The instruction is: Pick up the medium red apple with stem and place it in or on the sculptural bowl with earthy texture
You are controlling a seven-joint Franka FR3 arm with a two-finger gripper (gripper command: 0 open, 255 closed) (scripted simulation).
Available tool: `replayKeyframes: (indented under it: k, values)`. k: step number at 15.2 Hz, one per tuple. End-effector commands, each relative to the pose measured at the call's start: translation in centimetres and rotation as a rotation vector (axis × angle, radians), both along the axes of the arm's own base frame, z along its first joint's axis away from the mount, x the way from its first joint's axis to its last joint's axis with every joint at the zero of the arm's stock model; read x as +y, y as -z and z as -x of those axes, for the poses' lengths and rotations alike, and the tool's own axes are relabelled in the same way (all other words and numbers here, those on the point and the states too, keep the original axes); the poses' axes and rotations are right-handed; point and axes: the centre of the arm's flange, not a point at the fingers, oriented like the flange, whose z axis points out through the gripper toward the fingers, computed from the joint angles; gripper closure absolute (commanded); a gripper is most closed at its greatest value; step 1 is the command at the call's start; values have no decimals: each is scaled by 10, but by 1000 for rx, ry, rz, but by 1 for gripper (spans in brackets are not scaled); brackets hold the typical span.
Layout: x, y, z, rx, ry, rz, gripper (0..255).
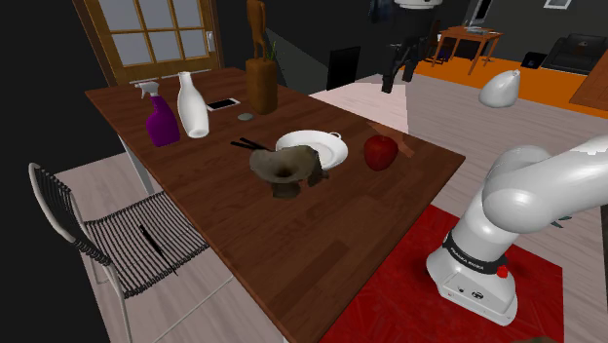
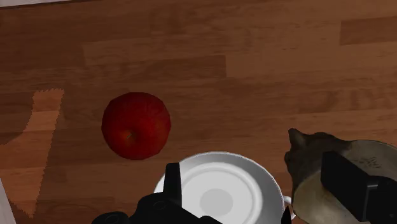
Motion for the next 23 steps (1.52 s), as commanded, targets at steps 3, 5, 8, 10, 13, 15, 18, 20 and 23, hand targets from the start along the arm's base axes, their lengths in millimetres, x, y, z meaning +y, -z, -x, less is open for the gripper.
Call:
replayKeyframes:
  k: [3,5,8,10,13,15,18,20,23]
  values:
    - [-23,16,-10,26,-24,-18,0]
    - [-44,33,-20,52,-47,-35,0]
    - [-76,59,-36,92,-83,-62,0]
    - [-97,77,-46,118,-107,-80,0]
    - [-127,106,-61,157,-142,-106,0]
    - [-146,126,-71,184,-166,-124,0]
    - [-174,157,-87,223,-201,-151,0]
    - [-187,173,-94,244,-220,-165,0]
    - [-187,189,-91,244,-220,-165,0]
